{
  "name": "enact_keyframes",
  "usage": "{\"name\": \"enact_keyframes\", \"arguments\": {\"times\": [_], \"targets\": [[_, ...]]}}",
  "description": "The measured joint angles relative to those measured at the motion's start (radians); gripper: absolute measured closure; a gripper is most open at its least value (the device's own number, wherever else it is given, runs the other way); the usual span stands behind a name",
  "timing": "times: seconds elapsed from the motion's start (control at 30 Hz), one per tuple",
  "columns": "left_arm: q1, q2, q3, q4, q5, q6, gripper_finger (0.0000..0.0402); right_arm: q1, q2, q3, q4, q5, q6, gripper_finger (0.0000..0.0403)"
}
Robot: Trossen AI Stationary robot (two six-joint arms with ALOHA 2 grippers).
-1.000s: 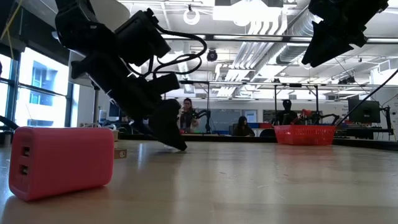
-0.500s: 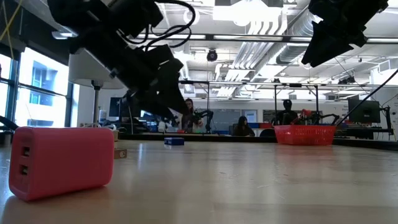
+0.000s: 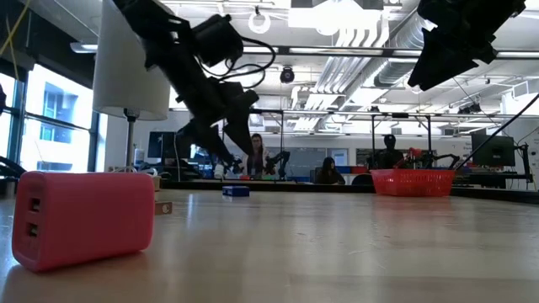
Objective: Pick & Place Office items
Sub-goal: Put the blue digital clock into the bottom red basket
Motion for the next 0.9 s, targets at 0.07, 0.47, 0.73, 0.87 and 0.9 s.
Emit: {"name": "enact_keyframes", "arguments": {"times": [0.07, 0.47, 0.73, 0.87, 0.9], "targets": [[0.037, 0.000, 0.020, -0.019, 0.030, 0.041, 0.0108, 0.000, 0.000, 0.000, 0.000, 0.000, -0.001, 0.0202], [0.079, 0.000, 0.052, -0.043, 0.104, 0.294, 0.0108, 0.000, 0.000, 0.000, -0.001, 0.000, -0.001, 0.0202], [0.087, 0.000, 0.233, -0.395, 0.182, 0.535, 0.0108, 0.000, 0.000, 0.000, -0.001, 0.000, -0.002, 0.0202], [0.087, 0.000, 0.310, -0.502, 0.181, 0.669, 0.0108, 0.000, 0.000, 0.000, 0.003, 0.000, -0.002, 0.0202], [0.087, 0.000, 0.321, -0.511, 0.181, 0.697, 0.0110, 0.000, 0.000, 0.000, 0.003, 0.000, -0.002, 0.0202]]}}
